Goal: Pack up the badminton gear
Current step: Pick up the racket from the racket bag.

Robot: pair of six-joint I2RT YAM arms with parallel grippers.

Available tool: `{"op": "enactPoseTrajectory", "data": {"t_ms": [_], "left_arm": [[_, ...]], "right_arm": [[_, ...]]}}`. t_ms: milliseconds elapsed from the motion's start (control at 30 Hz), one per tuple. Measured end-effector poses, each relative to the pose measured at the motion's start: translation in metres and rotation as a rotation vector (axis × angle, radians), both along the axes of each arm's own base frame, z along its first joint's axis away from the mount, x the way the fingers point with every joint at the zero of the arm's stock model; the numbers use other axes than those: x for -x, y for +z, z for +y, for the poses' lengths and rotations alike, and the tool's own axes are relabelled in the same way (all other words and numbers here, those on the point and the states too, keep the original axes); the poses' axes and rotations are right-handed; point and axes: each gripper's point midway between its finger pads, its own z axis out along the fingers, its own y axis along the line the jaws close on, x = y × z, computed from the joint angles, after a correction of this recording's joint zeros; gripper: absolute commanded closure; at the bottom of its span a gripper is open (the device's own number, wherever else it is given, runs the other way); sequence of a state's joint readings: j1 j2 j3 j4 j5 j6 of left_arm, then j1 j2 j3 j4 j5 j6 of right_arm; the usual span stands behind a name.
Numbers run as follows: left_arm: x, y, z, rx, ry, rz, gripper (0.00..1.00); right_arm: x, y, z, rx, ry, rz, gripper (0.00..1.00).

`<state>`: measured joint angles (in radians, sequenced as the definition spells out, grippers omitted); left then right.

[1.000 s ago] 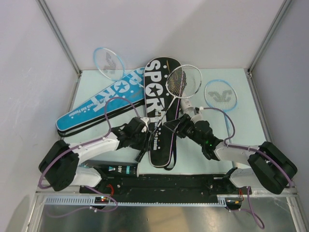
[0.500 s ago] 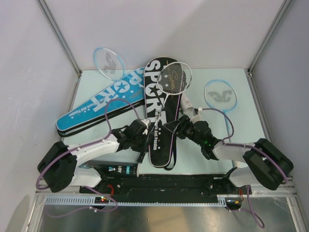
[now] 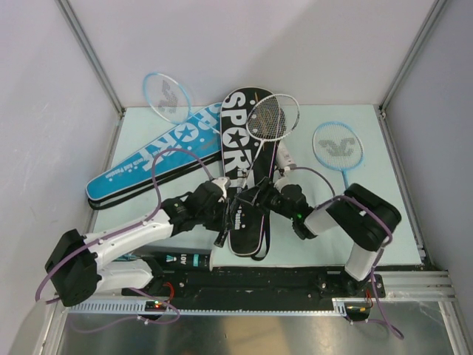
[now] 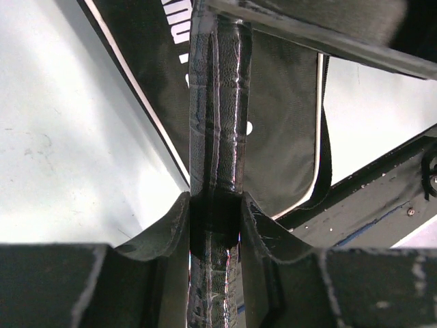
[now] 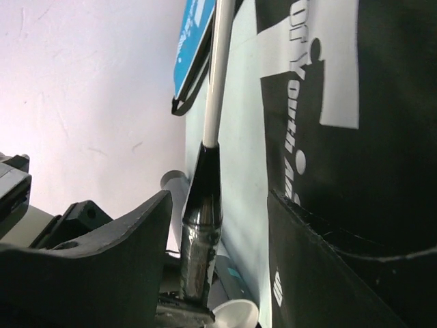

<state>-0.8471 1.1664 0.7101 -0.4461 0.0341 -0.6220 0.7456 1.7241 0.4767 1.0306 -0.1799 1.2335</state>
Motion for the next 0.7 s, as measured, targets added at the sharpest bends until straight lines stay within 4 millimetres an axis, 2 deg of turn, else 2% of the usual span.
{"op": "enactPoseTrajectory", "data": {"t_ms": [133, 233, 333, 367, 433, 500, 600, 700], "left_arm": [[0.002, 0.001, -0.003, 0.013, 0.011, 0.01, 1.0], [0.002, 0.002, -0.006, 0.024, 0.014, 0.01, 0.93], [0.003, 0.002, -0.009, 0.031, 0.018, 0.014, 0.81], [0.003, 0.002, -0.009, 0.032, 0.019, 0.016, 0.77], [0.003, 0.003, -0.011, 0.035, 0.022, 0.015, 0.62], [0.002, 0.002, -0.012, 0.034, 0.022, 0.011, 0.45], [0.001, 0.007, -0.017, 0.054, 0.006, -0.006, 0.31], [-0.003, 0.021, -0.023, 0.087, -0.011, -0.053, 0.25]], "right_arm": [[-0.006, 0.0, 0.011, -0.062, 0.028, 0.006, 0.41], [-0.006, 0.003, 0.016, -0.091, 0.041, 0.003, 0.58], [-0.005, 0.009, 0.02, -0.119, 0.056, -0.008, 0.67], [-0.005, 0.01, 0.02, -0.12, 0.058, -0.013, 0.73], [-0.006, 0.007, 0.019, -0.127, 0.062, -0.009, 0.87], [-0.008, 0.005, 0.017, -0.138, 0.066, 0.007, 0.96], [-0.01, 0.002, 0.009, -0.147, 0.063, 0.026, 1.0], [-0.01, -0.004, -0.013, -0.14, 0.039, 0.052, 1.0]]}}
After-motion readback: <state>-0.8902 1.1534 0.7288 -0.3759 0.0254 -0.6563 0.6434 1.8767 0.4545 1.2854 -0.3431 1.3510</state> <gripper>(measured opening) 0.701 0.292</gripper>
